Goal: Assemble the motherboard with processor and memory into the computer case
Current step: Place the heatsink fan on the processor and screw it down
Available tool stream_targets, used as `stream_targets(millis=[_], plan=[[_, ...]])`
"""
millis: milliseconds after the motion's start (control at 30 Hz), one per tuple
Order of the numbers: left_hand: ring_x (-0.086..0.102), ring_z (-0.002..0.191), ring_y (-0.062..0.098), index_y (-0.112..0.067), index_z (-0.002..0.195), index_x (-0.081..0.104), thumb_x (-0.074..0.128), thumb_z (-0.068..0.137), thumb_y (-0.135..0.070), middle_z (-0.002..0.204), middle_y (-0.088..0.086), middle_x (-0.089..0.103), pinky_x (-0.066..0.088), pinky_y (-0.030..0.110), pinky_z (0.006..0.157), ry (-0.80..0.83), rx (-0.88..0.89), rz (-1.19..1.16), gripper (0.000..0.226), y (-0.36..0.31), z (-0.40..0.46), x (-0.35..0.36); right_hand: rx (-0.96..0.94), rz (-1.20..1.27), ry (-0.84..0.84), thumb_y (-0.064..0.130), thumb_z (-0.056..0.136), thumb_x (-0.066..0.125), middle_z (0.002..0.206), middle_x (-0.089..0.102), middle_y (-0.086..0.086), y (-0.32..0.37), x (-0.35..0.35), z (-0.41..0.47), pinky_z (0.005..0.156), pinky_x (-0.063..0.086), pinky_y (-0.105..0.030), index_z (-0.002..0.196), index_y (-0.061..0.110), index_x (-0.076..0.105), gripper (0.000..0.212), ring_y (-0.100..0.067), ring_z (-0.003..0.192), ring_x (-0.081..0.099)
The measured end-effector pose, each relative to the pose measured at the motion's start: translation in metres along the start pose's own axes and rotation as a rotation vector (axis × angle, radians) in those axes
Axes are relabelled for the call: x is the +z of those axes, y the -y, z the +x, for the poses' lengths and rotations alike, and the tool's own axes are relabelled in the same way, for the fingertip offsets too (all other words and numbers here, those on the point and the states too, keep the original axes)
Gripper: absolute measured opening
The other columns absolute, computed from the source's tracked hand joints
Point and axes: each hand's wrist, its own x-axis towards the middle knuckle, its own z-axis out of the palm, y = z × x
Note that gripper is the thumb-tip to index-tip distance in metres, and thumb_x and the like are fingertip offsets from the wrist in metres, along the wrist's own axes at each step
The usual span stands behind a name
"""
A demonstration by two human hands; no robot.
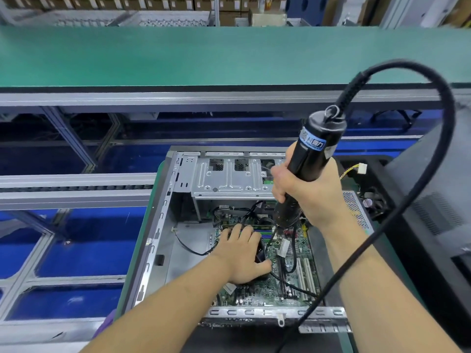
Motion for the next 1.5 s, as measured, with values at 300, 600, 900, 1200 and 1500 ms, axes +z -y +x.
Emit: stream_targets(millis=[300,600,900,1200,1500], plan=[[0.017,0.142,0.038,-0.01,0.144,0.029,0.019,0.091,-0.07,0.148,0.014,0.031,0.021,0.057,0.112,-0.015,-0.033,0.099,0.081,-0.008,0.003,0.002,0.007,0.049,0.067,0.024,0.084,0.07,0.047,0.052,0.003,-0.015,0.004,0.006,0.053,0.043,-0.037,0.066,0.027,0.06,0.022,-0.024,0.041,0.047],[0.004,0.148,0.039,-0.01,0.152,0.018,0.021,0.092,-0.07,0.159,0.014,0.017,0.011,0.057,0.117,0.059,-0.036,0.054,0.084,-0.007,0.006,0.002,0.054,0.079,0.074,0.023,0.08,0.066,0.045,0.051,0.003,-0.019,0.001,0.021,0.05,0.043,-0.035,0.065,0.029,0.059,0.018,-0.021,0.039,0.046],[0.007,0.146,0.039,-0.011,0.15,0.021,0.021,0.091,-0.071,0.157,0.014,0.019,0.013,0.057,0.116,0.058,-0.028,0.048,0.084,-0.006,0.007,0.003,0.062,0.132,0.079,0.022,0.079,0.068,0.046,0.048,0.001,-0.021,-0.003,0.018,0.051,0.042,-0.036,0.066,0.027,0.057,0.018,-0.023,0.039,0.042],[0.014,0.144,0.036,-0.012,0.147,0.025,0.023,0.091,-0.069,0.156,0.013,0.022,0.017,0.055,0.115,0.002,-0.012,0.066,0.08,-0.005,0.0,-0.001,0.063,0.237,0.202,0.041,0.078,0.085,0.054,0.052,0.0,-0.012,-0.007,0.008,0.052,0.042,-0.032,0.073,0.029,0.06,0.028,-0.023,0.042,0.045],[0.017,0.141,0.037,-0.01,0.146,0.026,0.022,0.093,-0.068,0.15,0.013,0.027,0.02,0.056,0.112,-0.016,-0.024,0.107,0.079,-0.009,-0.002,0.0,0.062,0.157,0.181,0.022,0.081,0.073,0.05,0.051,-0.002,-0.009,-0.002,0.004,0.052,0.042,-0.04,0.068,0.026,0.058,0.02,-0.023,0.041,0.044]])
